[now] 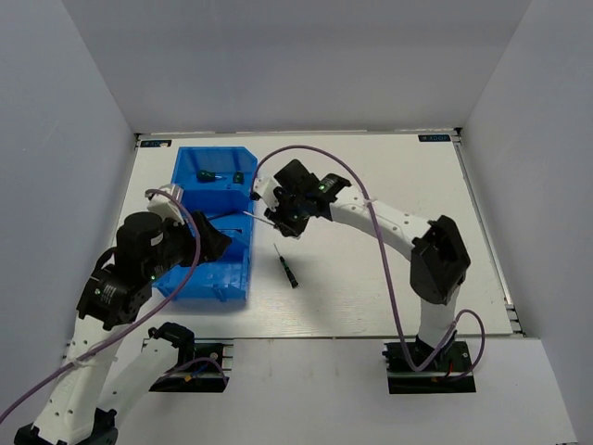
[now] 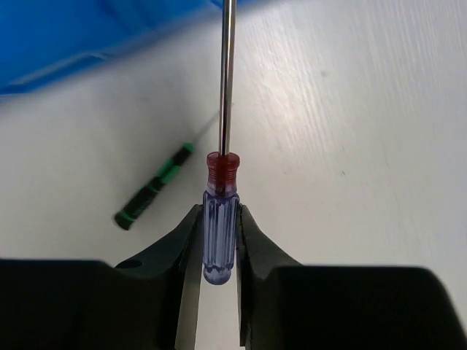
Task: Sort the tools into containers
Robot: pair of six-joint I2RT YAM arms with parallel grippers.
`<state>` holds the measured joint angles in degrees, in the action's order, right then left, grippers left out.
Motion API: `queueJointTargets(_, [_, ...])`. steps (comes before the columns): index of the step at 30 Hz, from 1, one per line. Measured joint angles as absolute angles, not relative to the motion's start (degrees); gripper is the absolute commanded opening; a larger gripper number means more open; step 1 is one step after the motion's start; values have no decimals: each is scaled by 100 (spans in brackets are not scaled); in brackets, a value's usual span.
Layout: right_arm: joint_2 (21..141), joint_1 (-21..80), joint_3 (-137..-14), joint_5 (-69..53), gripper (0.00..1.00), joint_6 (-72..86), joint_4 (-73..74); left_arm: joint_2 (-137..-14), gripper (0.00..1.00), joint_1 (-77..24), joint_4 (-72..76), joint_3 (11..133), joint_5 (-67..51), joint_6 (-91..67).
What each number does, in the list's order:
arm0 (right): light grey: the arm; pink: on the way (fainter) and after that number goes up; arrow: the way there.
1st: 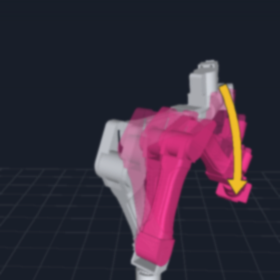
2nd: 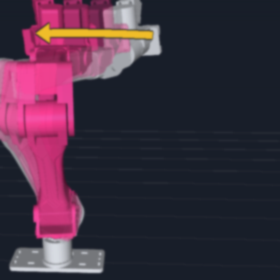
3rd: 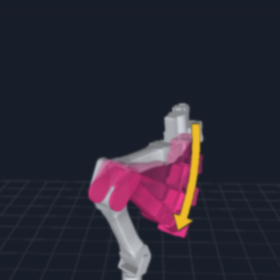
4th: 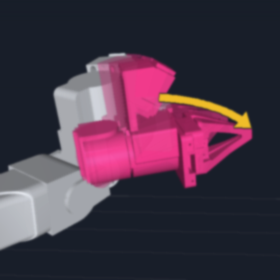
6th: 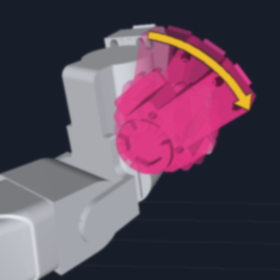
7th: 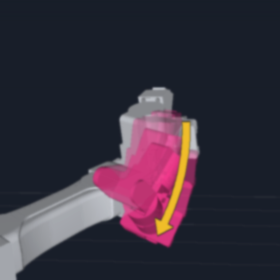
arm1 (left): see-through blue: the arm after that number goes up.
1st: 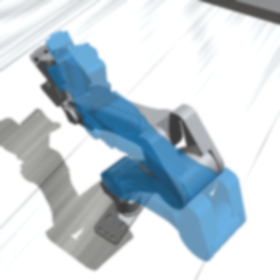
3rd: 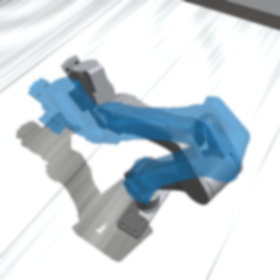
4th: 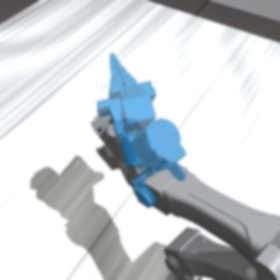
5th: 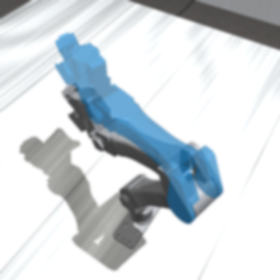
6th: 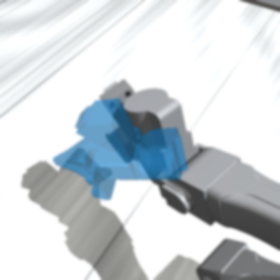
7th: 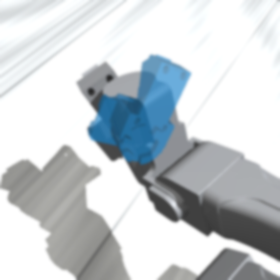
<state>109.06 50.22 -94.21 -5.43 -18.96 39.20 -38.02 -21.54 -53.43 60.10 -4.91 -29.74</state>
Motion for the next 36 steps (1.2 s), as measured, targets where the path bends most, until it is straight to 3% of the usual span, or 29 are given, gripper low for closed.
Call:
queueJointTargets(8, [10519, 5459, -9500, -2296, 0, -2434, 4005, -3339, 83, -2110, -5048, 6383, -388, -2818])
queueJointTargets(17, [12184, 6029, -11273, -2657, 0, -1988, 3710, -2902, 83, -2110, -4851, 6501, -397, -2777])
queueJointTargets(18, [12344, 6077, -11410, -2587, 6, -1916, 3640, -2877, 83, -2110, -4871, 6501, -397, -2781])
queueJointTargets(20, [12645, 6156, -11660, -2399, 34, -1730, 3494, -2847, 83, -2110, -4960, 6523, -397, -2783])
queueJointTargets(25, [12951, 6250, -11751, -2147, 41, -1437, 3363, -2812, 82, -2110, -5170, 6619, -397, -2783])
queueJointTargets(29, [12707, 6173, -11445, -1957, 39, -1354, 3280, -2825, 68, -2110, -5245, 6606, -429, -2803])
queueJointTargets(32, [12213, 6060, -10978, -1699, 5, -1291, 3286, -2921, 39, -2110, -5068, 6521, -617, -2834])
queueJointTargets(33, [11955, 6005, -10761, -1557, 0, -1236, 3247, -2995, 29, -2110, -4969, 6464, -764, -2803])
queueJointTargets(36, [11153, 5798, -10154, -1035, 0, -1221, 3210, -3441, 10, -2110, -4668, 6228, -1133, -2871])
